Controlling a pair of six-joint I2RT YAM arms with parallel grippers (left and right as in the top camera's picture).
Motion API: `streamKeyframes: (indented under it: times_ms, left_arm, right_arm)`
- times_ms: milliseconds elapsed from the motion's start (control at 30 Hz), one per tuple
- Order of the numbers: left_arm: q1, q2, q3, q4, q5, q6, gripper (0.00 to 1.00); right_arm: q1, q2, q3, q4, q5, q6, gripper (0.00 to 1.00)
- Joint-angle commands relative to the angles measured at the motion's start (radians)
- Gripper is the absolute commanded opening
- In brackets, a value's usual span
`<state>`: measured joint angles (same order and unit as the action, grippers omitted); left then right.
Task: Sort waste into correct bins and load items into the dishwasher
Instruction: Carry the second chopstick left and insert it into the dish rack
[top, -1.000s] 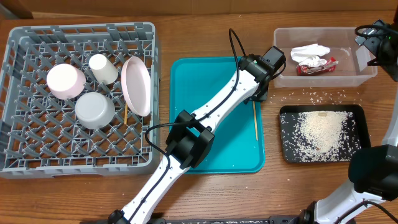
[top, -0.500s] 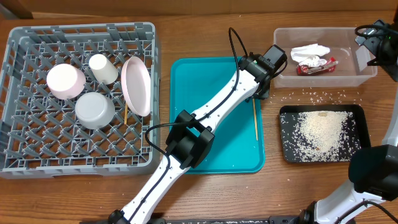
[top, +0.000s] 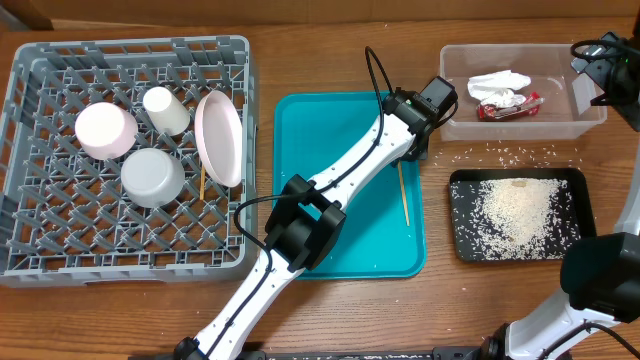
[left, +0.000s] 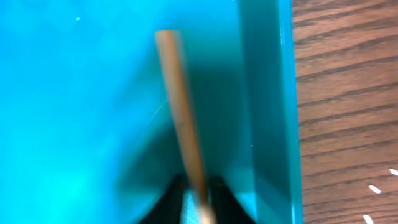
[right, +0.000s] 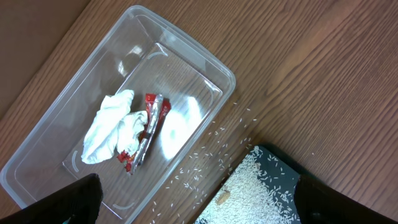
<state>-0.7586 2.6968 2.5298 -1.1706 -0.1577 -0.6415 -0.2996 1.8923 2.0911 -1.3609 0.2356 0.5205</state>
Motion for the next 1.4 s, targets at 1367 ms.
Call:
streamKeyframes:
  times_ms: [1367]
  left_arm:
    - [0.776, -0.362, 0.572, -0.519, -0.033, 0.647, 0.09]
  right_arm:
    - [0.001, -0.006, 0.003, 0.005, 0.002, 0.003, 1.0]
